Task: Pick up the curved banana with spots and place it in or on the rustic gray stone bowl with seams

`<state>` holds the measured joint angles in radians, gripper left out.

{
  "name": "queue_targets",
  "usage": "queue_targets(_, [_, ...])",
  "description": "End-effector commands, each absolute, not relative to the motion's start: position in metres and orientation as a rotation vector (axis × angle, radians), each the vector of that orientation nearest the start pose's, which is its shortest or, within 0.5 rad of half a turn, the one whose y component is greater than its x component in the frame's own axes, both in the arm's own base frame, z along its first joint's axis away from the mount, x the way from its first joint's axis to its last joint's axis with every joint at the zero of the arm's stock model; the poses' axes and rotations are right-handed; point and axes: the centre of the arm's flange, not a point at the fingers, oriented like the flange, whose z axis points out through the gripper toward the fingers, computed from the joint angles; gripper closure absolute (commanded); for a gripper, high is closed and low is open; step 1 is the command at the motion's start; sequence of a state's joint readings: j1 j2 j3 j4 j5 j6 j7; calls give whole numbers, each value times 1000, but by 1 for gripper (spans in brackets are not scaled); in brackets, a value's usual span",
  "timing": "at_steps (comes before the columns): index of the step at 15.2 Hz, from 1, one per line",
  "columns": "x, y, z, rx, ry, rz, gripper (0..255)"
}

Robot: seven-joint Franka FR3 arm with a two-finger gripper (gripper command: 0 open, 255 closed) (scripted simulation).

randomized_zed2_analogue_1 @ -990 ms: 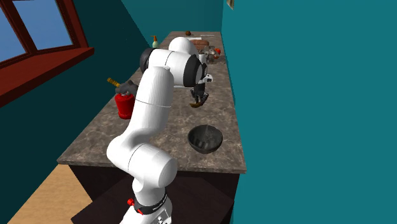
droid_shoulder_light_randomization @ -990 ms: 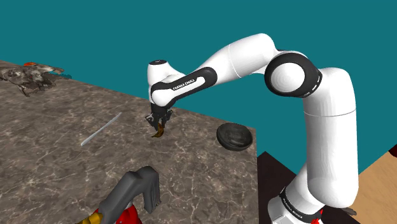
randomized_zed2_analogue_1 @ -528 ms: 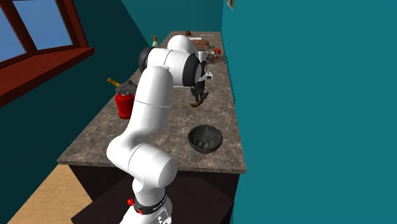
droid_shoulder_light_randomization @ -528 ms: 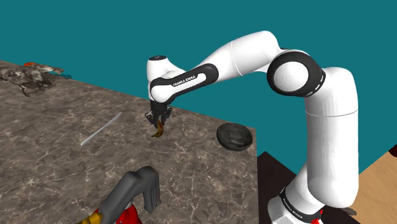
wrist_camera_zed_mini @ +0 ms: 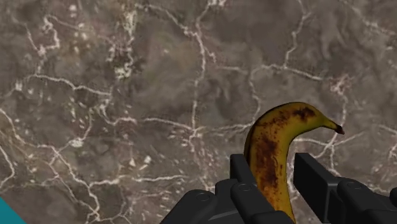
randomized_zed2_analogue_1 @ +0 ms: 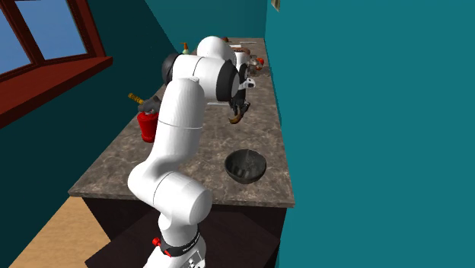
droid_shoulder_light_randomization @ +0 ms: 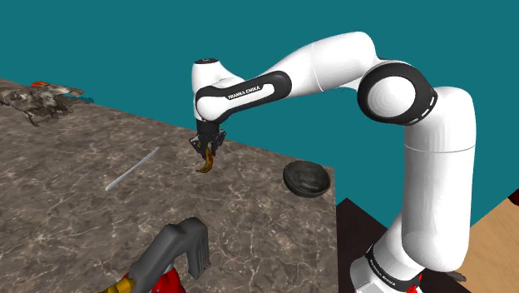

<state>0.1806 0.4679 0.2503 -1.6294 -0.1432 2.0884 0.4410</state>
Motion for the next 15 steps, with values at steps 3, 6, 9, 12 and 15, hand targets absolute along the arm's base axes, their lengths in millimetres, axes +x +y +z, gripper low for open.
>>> queue_targets(3, [626,258,377,-3149,-54,-19,255])
queue_targets(6, [626,258,393,-3149,-54,-19,255])
queue_targets(9, [626,258,409,-3149,-54,-19,255])
queue_targets(12, [626,258,425,-3149,-54,-19,255])
queue_targets(15, [626,258,441,-3149,-54,-19,255])
